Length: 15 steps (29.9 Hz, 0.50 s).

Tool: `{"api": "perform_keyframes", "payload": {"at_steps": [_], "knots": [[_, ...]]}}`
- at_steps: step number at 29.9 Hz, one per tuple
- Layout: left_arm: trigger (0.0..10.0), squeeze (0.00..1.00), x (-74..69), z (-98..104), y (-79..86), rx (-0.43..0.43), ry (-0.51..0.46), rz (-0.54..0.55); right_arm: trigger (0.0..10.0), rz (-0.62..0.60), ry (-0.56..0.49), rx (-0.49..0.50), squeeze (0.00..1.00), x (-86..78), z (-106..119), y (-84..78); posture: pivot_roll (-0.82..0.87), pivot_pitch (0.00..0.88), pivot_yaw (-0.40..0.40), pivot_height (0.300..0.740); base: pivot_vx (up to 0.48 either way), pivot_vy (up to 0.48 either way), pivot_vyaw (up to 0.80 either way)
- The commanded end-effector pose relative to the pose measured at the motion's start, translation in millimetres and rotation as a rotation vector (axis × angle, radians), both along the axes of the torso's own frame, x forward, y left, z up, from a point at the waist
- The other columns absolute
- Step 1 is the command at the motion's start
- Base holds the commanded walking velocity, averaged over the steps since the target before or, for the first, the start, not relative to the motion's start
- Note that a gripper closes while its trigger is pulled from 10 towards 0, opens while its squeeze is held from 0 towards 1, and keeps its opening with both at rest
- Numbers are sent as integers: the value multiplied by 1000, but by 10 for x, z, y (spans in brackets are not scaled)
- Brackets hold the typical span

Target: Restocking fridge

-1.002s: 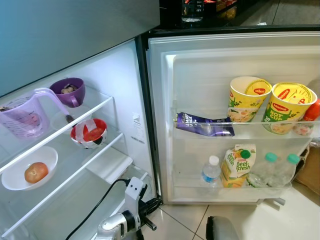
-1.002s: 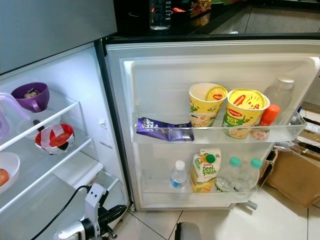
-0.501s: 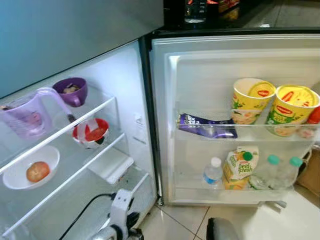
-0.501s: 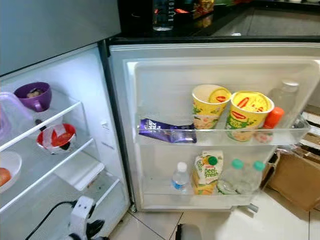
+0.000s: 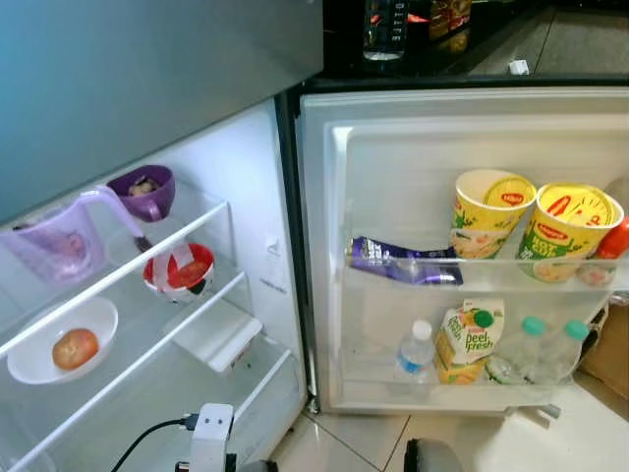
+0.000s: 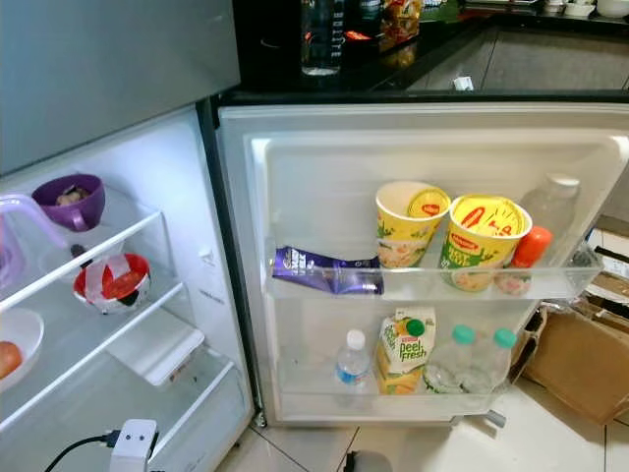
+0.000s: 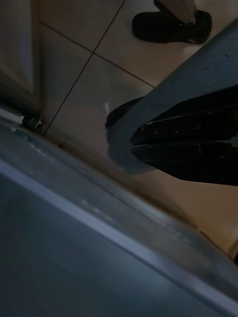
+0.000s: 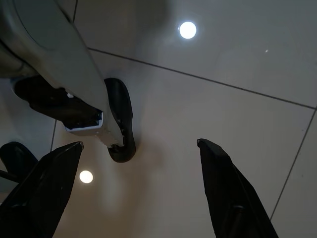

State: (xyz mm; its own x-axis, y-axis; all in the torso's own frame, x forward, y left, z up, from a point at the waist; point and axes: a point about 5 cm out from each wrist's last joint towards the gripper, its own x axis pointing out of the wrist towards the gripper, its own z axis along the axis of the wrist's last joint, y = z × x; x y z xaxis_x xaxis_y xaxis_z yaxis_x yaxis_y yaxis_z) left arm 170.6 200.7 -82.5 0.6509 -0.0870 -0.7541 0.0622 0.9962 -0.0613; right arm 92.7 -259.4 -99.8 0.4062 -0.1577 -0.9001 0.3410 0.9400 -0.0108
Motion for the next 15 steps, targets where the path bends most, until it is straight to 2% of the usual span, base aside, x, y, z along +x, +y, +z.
{"api": "perform_keyframes", "payload": {"at_steps": [1, 8, 15], "knots": [[10000, 0, 1, 11, 93, 36, 9, 15, 10000, -3, -5, 11, 0, 32, -1, 25, -64, 0, -8, 638, 0, 0, 0], [10000, 0, 24, 13, 95, 60, 18, 28, 10000, -6, -15, 15, 0, 54, -18, 103, -64, 0, 3, 677, 0, 0, 0], [10000, 0, -3, -7, 101, 66, 49, 28, 10000, 7, 9, 5, 0, 20, -38, 140, -62, 0, 8, 677, 0, 0, 0]]}}
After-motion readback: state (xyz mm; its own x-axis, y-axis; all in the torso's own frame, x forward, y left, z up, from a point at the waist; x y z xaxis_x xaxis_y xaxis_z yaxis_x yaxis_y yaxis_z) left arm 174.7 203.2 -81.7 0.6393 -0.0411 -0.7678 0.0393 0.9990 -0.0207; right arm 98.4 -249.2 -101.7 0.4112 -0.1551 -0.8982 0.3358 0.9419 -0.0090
